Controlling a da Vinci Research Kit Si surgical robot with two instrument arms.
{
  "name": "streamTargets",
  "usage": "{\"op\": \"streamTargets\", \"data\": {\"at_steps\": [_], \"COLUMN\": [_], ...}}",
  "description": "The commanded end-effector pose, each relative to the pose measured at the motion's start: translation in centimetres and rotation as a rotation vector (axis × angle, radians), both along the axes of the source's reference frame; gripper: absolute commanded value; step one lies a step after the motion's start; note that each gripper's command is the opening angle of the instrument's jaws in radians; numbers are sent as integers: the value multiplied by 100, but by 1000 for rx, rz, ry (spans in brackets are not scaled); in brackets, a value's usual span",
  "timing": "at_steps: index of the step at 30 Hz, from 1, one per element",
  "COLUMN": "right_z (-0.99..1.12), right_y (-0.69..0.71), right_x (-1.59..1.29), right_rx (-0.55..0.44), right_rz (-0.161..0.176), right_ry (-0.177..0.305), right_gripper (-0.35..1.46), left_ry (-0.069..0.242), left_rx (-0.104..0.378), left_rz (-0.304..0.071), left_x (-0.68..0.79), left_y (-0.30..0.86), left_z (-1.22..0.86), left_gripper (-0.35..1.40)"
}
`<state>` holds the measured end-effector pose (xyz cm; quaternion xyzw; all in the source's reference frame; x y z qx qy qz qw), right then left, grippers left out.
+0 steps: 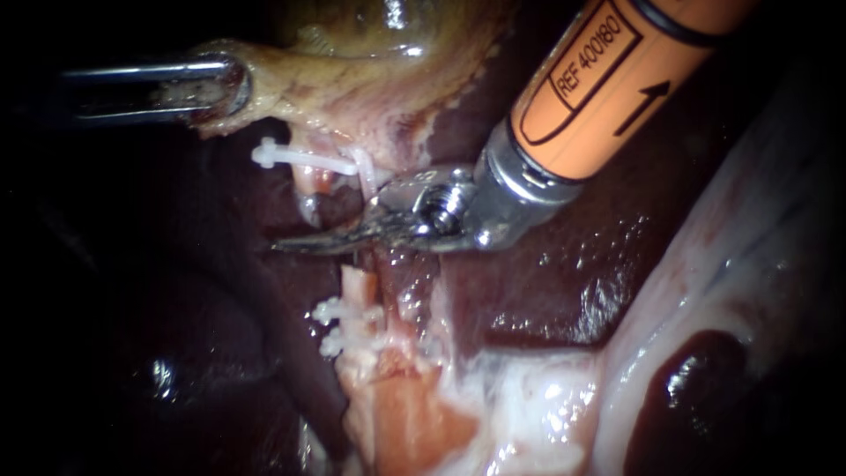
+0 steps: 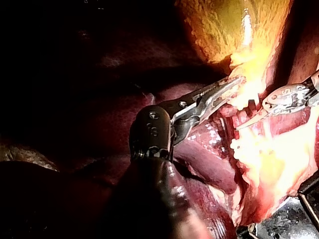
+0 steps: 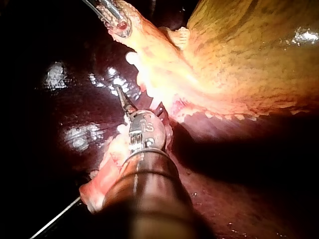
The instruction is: Go back from the cut left tube
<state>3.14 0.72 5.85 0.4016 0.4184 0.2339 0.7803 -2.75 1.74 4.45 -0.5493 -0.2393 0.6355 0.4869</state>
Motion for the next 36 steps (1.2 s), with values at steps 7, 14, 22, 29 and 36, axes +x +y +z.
{"op": "streamTargets", "data": {"at_steps": [7, 14, 22, 29, 36], "right_z": [-3, -19, -52, -72, -73], "right_y": [-4, -15, -19, -4, -9], "right_x": [5, -6, -65, -130, -176], "right_rx": [-2, -193, -498, -685, -764], "right_rz": [24, 49, 98, 68, 41], "right_ry": [9, 21, -25, -63, -118], "right_gripper": [128, 145, 145, 145, 145], "left_ry": [0, 0, 0, -1, -1], "left_rx": [0, 0, 0, 0, 0], "left_rz": [1, 1, 1, 1, 1], "left_x": [0, 1, 2, 2, 2], "left_y": [0, 0, 0, 0, 0], "left_z": [0, 0, 0, 0, 0], "left_gripper": [-35, -35, -35, -35, -35]}}
